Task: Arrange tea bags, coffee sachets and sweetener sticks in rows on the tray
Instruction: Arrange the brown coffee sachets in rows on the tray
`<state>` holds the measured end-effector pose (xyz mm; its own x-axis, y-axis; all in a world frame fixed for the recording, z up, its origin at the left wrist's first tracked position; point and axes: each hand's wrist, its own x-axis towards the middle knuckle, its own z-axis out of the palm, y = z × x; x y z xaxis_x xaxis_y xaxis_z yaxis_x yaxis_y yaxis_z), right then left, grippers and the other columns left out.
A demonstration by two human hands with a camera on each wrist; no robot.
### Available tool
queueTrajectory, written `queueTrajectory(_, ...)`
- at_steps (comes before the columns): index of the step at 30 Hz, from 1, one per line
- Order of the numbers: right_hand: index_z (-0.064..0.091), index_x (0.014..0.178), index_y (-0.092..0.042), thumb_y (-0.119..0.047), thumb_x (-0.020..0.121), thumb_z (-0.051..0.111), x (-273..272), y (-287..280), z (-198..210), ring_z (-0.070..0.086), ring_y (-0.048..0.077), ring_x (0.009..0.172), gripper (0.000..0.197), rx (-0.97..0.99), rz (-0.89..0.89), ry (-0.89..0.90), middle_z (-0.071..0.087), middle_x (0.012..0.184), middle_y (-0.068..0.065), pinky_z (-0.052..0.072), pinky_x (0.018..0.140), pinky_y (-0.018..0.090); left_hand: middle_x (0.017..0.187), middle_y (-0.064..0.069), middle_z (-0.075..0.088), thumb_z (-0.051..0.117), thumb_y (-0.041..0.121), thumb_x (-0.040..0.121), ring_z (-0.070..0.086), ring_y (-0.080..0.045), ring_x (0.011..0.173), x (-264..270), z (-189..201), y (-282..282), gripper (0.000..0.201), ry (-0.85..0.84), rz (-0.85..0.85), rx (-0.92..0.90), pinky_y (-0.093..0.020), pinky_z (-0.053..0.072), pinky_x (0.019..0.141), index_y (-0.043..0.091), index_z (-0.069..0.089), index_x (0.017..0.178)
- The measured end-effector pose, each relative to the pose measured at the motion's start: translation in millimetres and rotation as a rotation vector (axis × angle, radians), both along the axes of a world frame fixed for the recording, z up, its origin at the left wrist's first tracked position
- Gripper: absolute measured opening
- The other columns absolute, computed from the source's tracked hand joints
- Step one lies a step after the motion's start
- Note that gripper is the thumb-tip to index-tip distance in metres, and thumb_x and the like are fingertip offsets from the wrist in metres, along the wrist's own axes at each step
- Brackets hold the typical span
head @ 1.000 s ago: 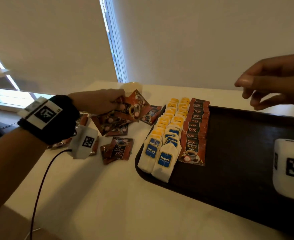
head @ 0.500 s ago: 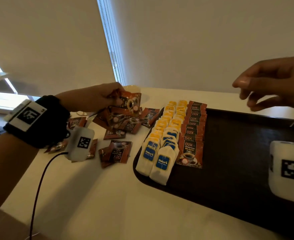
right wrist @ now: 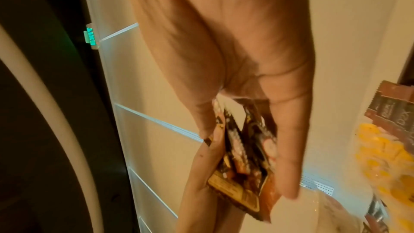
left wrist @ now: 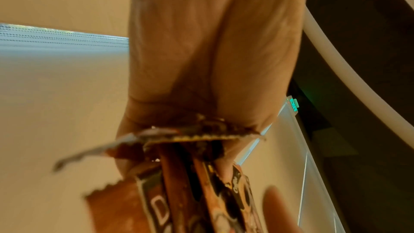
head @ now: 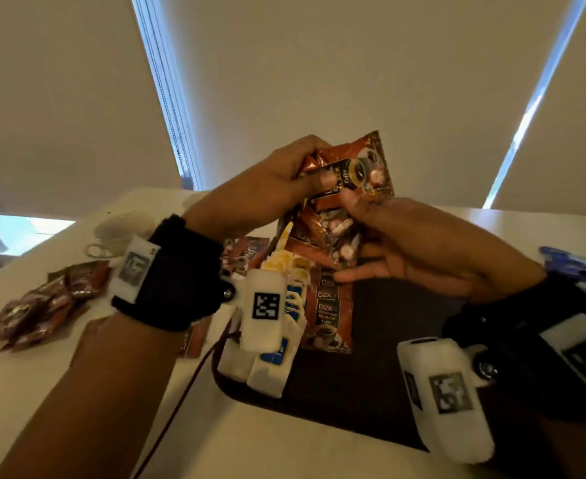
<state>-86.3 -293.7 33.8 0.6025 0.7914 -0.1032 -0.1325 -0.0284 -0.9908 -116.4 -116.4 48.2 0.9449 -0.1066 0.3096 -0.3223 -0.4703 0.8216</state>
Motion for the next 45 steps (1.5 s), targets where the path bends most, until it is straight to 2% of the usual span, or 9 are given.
queueTrajectory(9, 0.059, 0.111, -0.004, 0.001, 0.086, 0.058, 19, -3, -10, 0.070, 0.024, 0.092, 0.026, 0.064, -0.220, 0.024, 0.069, 0.106, 0.015, 0.059, 0.069, 0.030, 0.098, -0.004, 0.064, 0.050, 0.022, 0.096, 0.066, -0.016, 0.087, 25, -19, -14, 0.008, 0.011, 0.054, 0.055, -0.033, 0.056, 0.074, 0.024, 0.049, 0.104)
queueTrajectory(12, 0.060, 0.110, -0.005, 0.004, 0.084, 0.058, 20, -4, -11, 0.069, 0.022, 0.092, 0.028, 0.018, -0.189, 0.012, 0.068, 0.108, 0.013, 0.060, 0.068, 0.030, 0.096, 0.000, 0.062, 0.049, 0.019, 0.097, 0.064, -0.014, 0.086, 22, -16, -7, 0.008, -0.023, 0.142, -0.032, -0.028, 0.055, 0.069, 0.027, 0.050, 0.097)
queueTrajectory(16, 0.057, 0.113, -0.004, 0.002, 0.085, 0.058, 21, -3, -13, 0.068, 0.023, 0.091, 0.029, 0.010, -0.225, 0.025, 0.064, 0.113, 0.015, 0.060, 0.063, 0.029, 0.095, -0.002, 0.064, 0.050, 0.020, 0.096, 0.066, -0.022, 0.087, 18, -8, 7, 0.013, 0.046, 0.152, -0.143, -0.041, 0.054, 0.069, 0.018, 0.049, 0.109)
queueTrajectory(20, 0.058, 0.111, -0.004, 0.003, 0.085, 0.058, 19, 3, -17, 0.070, 0.021, 0.086, 0.027, 0.036, -0.250, 0.030, 0.065, 0.111, 0.015, 0.059, 0.061, 0.026, 0.098, -0.002, 0.063, 0.054, 0.023, 0.093, 0.067, -0.018, 0.089, 14, -8, 7, 0.017, 0.079, 0.095, -0.076, -0.036, 0.057, 0.072, 0.017, 0.051, 0.109)
queueTrajectory(24, 0.060, 0.107, -0.006, 0.005, 0.084, 0.057, 17, 4, -18, 0.071, 0.017, 0.079, 0.025, 0.067, -0.253, 0.033, 0.069, 0.103, 0.011, 0.058, 0.060, 0.024, 0.090, 0.004, 0.062, 0.060, 0.016, 0.090, 0.065, -0.002, 0.075, 14, -7, -1, 0.019, 0.028, 0.091, 0.005, -0.015, 0.051, 0.059, 0.015, 0.054, 0.107)
queueTrajectory(28, 0.059, 0.109, -0.006, -0.008, 0.088, 0.058, 19, 3, -19, 0.071, 0.017, 0.078, 0.022, 0.040, -0.257, 0.054, 0.070, 0.100, 0.010, 0.059, 0.060, 0.026, 0.092, -0.001, 0.063, 0.062, 0.011, 0.088, 0.066, -0.010, 0.078, 15, -5, 3, 0.017, 0.000, 0.150, -0.097, -0.018, 0.051, 0.057, 0.016, 0.054, 0.102)
queueTrajectory(34, 0.063, 0.080, -0.016, -0.027, 0.085, 0.063, 18, 1, -22, 0.063, 0.010, 0.069, 0.012, -0.224, -0.374, -0.190, 0.071, 0.084, 0.002, 0.049, 0.051, 0.018, 0.106, -0.005, 0.061, 0.060, 0.013, 0.090, 0.063, -0.013, 0.086, 14, 0, 19, 0.017, -0.112, 0.336, -0.187, -0.014, 0.046, 0.052, 0.020, 0.051, 0.103)
queueTrajectory(42, 0.074, 0.082, -0.020, -0.024, 0.082, 0.068, 6, -15, -14, 0.059, 0.013, 0.075, 0.007, -0.419, -0.463, -0.438, 0.073, 0.078, -0.003, 0.037, 0.054, 0.021, 0.100, 0.009, 0.058, 0.059, 0.016, 0.091, 0.061, -0.005, 0.086, 6, 9, 17, 0.020, -0.127, 0.314, -0.166, -0.014, 0.050, 0.057, 0.020, 0.050, 0.108)
queueTrajectory(45, 0.073, 0.087, -0.019, -0.022, 0.082, 0.069, -2, -21, -20, 0.058, -0.002, 0.064, 0.007, -0.588, -0.379, -0.532, 0.067, 0.074, -0.009, 0.036, 0.043, 0.005, 0.107, 0.005, 0.059, 0.060, 0.015, 0.090, 0.062, -0.007, 0.090, 5, 10, 17, 0.021, -0.127, 0.306, -0.170, -0.016, 0.050, 0.059, 0.021, 0.049, 0.107)
